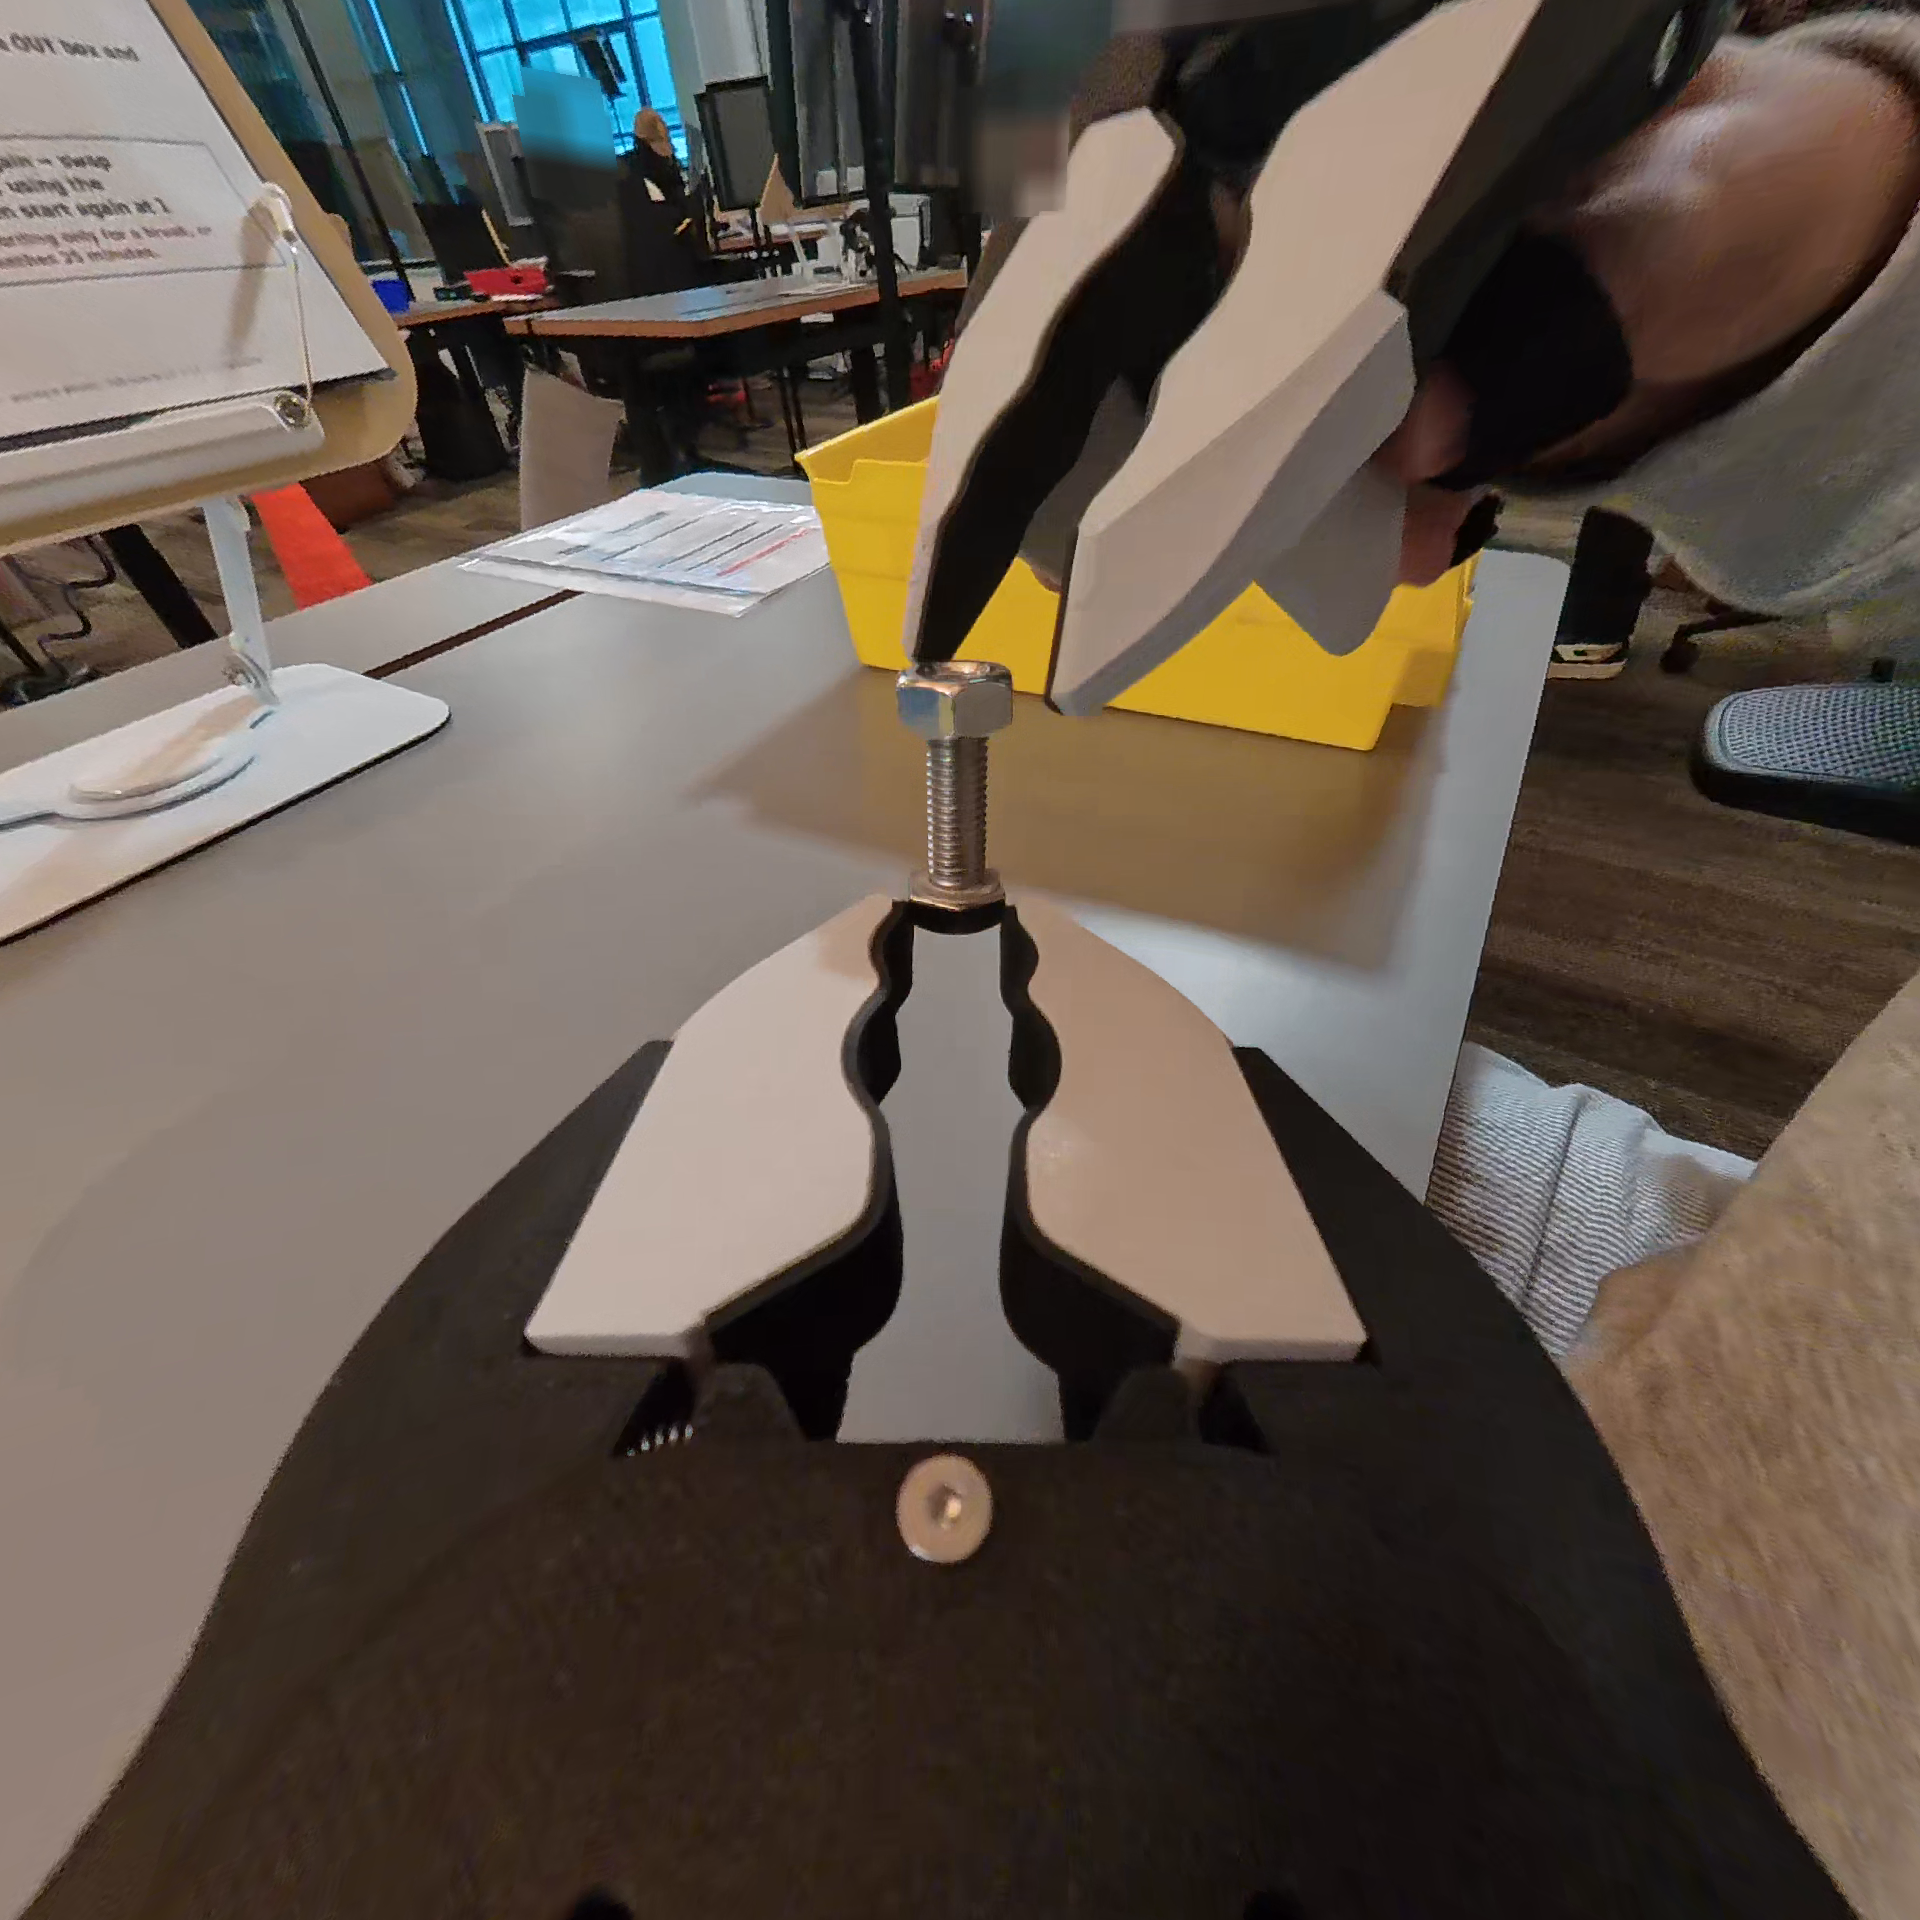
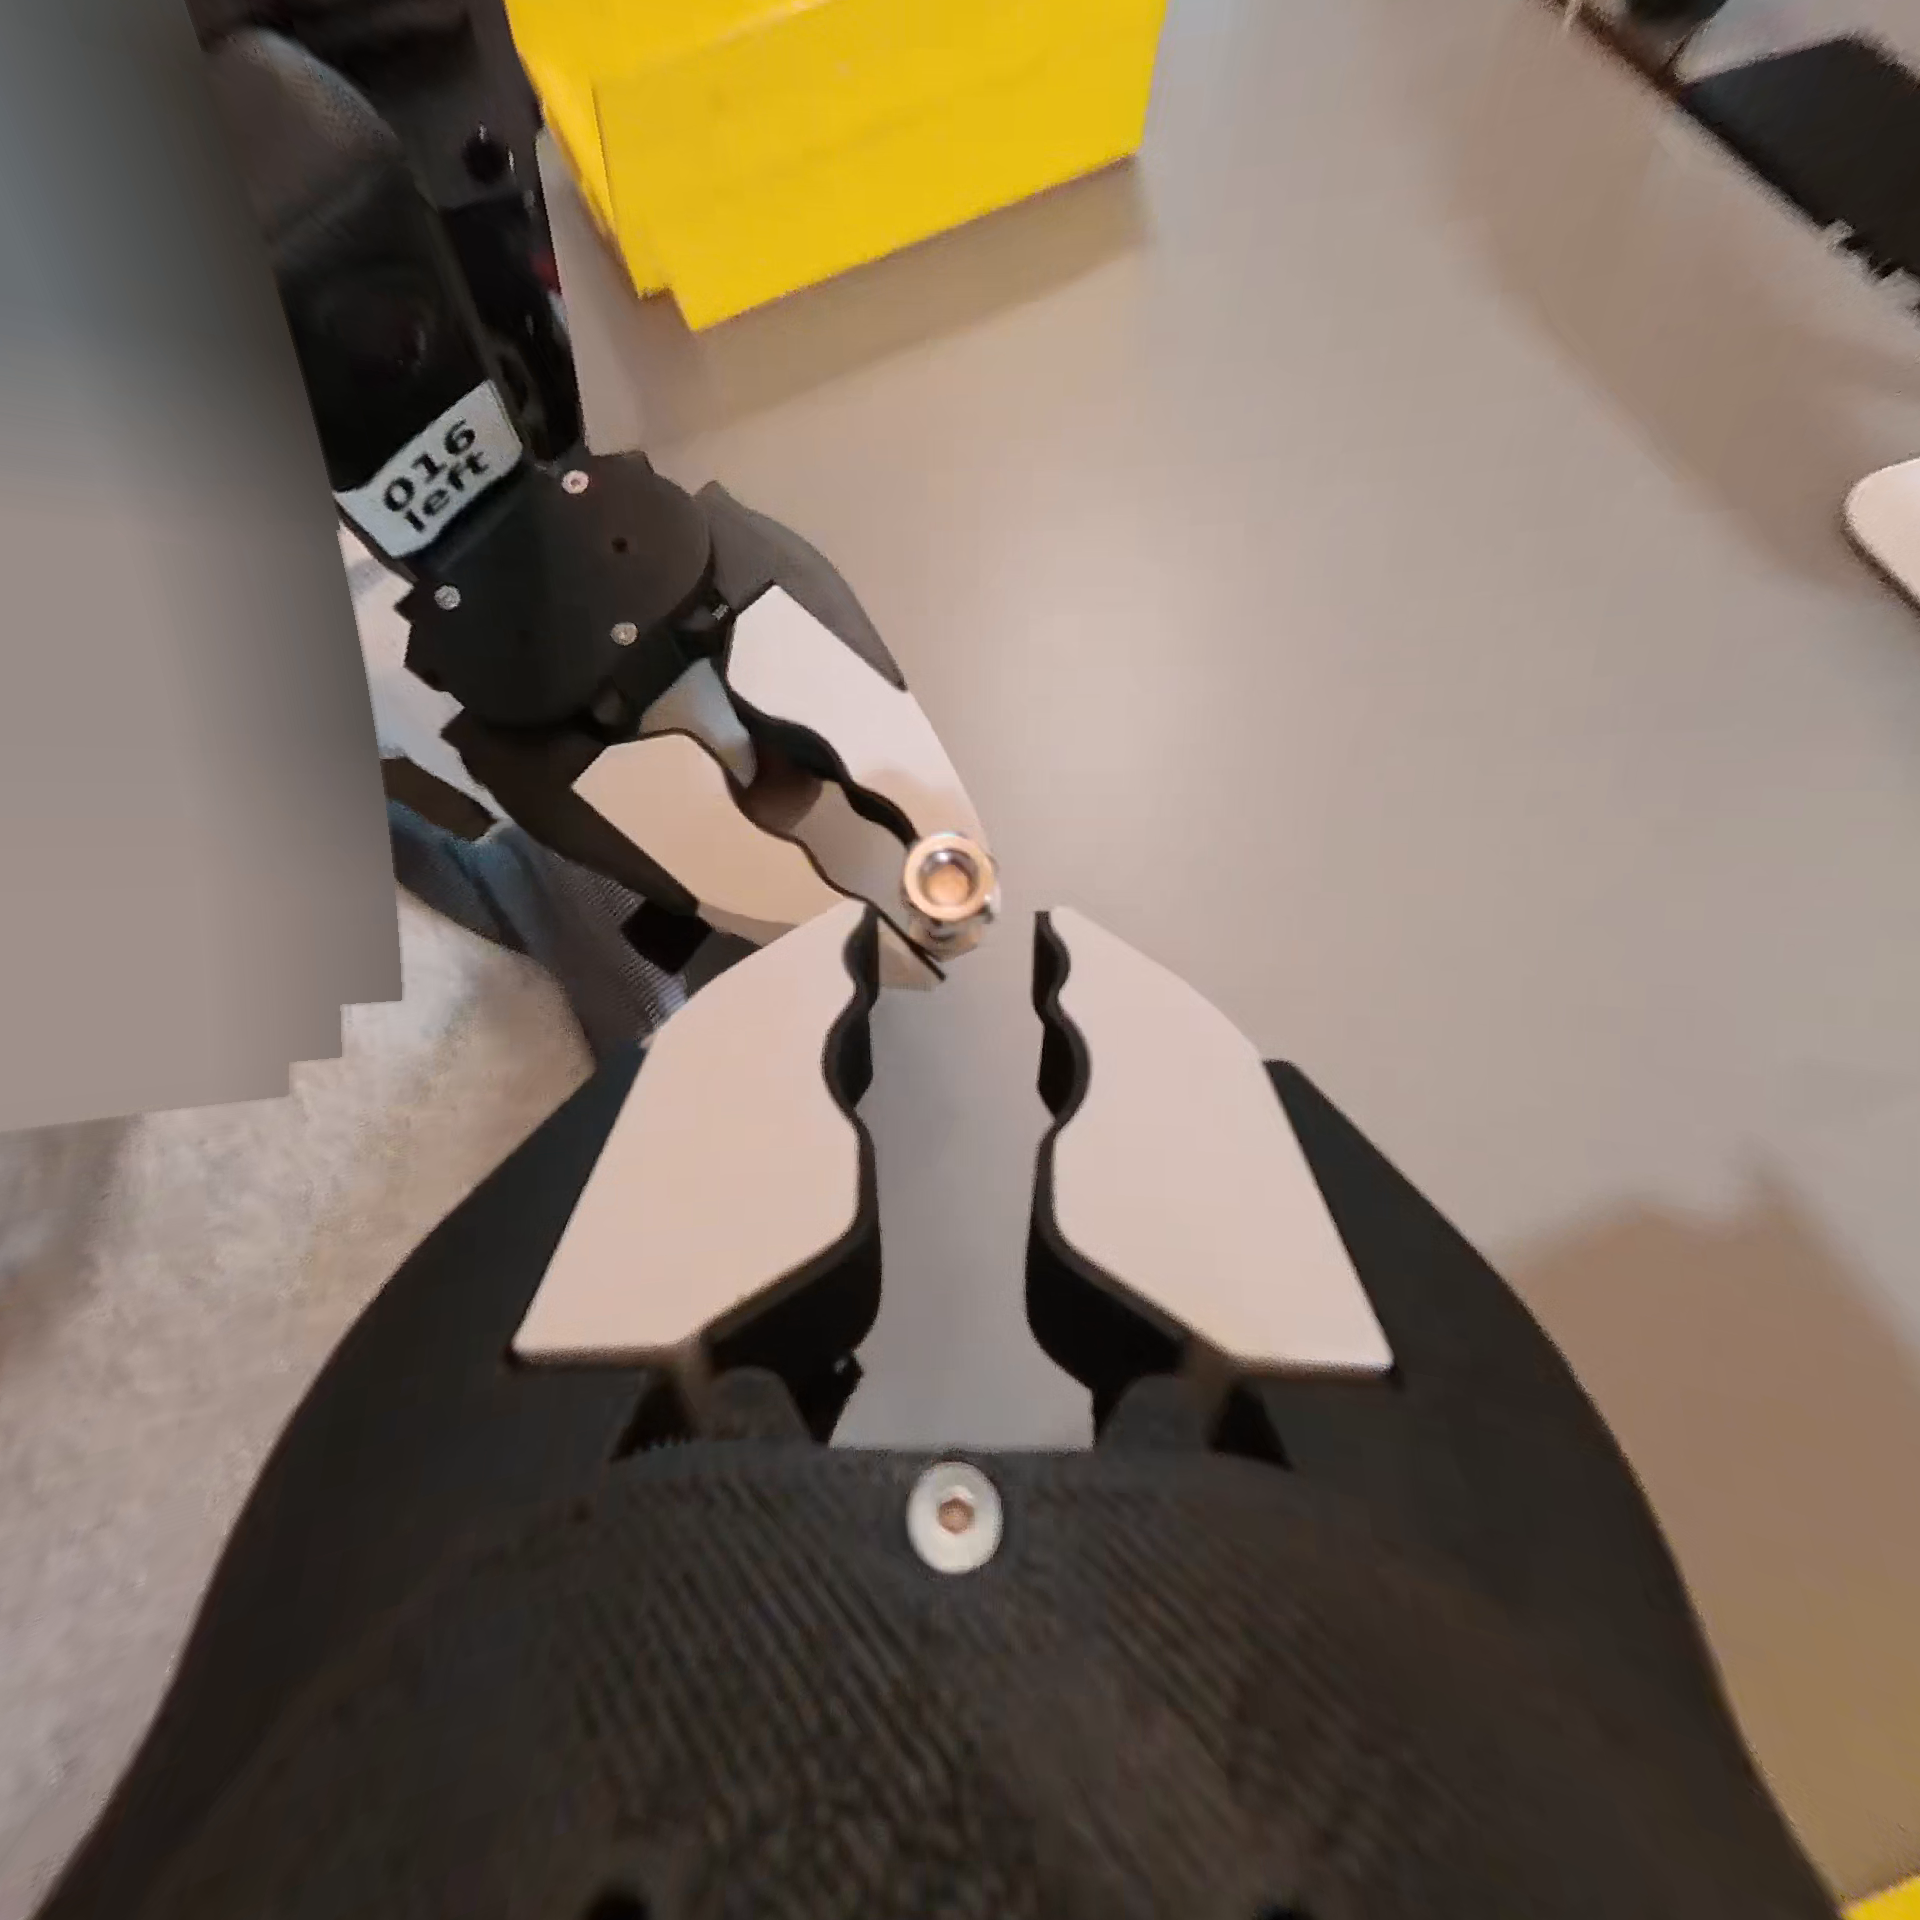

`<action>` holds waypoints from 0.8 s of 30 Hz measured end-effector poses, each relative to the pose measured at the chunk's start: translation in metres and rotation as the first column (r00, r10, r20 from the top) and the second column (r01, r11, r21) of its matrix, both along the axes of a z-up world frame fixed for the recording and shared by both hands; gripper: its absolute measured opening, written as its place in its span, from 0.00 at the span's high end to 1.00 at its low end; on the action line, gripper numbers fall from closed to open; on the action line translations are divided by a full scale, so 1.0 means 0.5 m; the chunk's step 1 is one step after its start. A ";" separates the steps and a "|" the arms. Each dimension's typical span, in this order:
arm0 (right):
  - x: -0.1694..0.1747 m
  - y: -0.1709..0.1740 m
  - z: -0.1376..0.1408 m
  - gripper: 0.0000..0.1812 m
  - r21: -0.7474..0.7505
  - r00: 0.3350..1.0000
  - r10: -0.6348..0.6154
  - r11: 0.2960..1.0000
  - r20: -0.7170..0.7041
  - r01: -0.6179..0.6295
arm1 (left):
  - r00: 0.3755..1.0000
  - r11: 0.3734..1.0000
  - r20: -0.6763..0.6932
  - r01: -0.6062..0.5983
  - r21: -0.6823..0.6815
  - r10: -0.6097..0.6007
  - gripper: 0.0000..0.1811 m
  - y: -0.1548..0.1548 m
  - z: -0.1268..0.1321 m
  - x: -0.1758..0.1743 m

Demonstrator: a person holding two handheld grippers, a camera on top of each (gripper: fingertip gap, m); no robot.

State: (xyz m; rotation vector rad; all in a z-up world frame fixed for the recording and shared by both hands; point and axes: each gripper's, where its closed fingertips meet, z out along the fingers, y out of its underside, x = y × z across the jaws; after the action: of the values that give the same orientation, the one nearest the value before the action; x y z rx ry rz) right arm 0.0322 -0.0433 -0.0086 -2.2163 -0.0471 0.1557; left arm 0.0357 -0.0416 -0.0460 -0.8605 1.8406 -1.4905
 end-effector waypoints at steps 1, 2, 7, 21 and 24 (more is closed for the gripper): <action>-0.005 0.004 0.000 0.84 -0.036 1.000 0.006 0.999 -0.003 -0.006 | 1.000 1.000 -0.006 -0.004 -0.002 0.004 0.91 0.001 -0.001 0.000; -0.008 0.008 0.000 0.85 -0.069 1.000 0.009 0.998 -0.001 -0.009 | 1.000 1.000 -0.008 -0.010 -0.003 0.010 0.91 0.003 -0.002 0.001; -0.007 0.016 -0.010 0.89 -0.216 0.999 0.010 0.976 0.035 -0.002 | 1.000 1.000 0.002 -0.016 0.006 0.016 0.91 0.003 -0.001 -0.001; -0.048 -0.022 0.016 0.90 -0.335 0.740 0.589 0.803 0.324 -0.493 | 0.950 0.925 -0.051 0.285 -0.249 -0.307 0.91 -0.049 0.018 -0.050; -0.037 -0.033 0.036 0.90 -0.318 0.785 0.550 0.827 0.287 -0.463 | 0.952 0.934 -0.028 0.293 -0.204 -0.305 0.91 -0.055 0.020 -0.055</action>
State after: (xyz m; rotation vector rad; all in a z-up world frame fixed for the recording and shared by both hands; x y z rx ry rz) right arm 0.0137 -0.0596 0.0096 -2.3875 -0.8921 0.0381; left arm 0.0083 -0.0692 -0.0360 -0.7445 1.9582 -1.8818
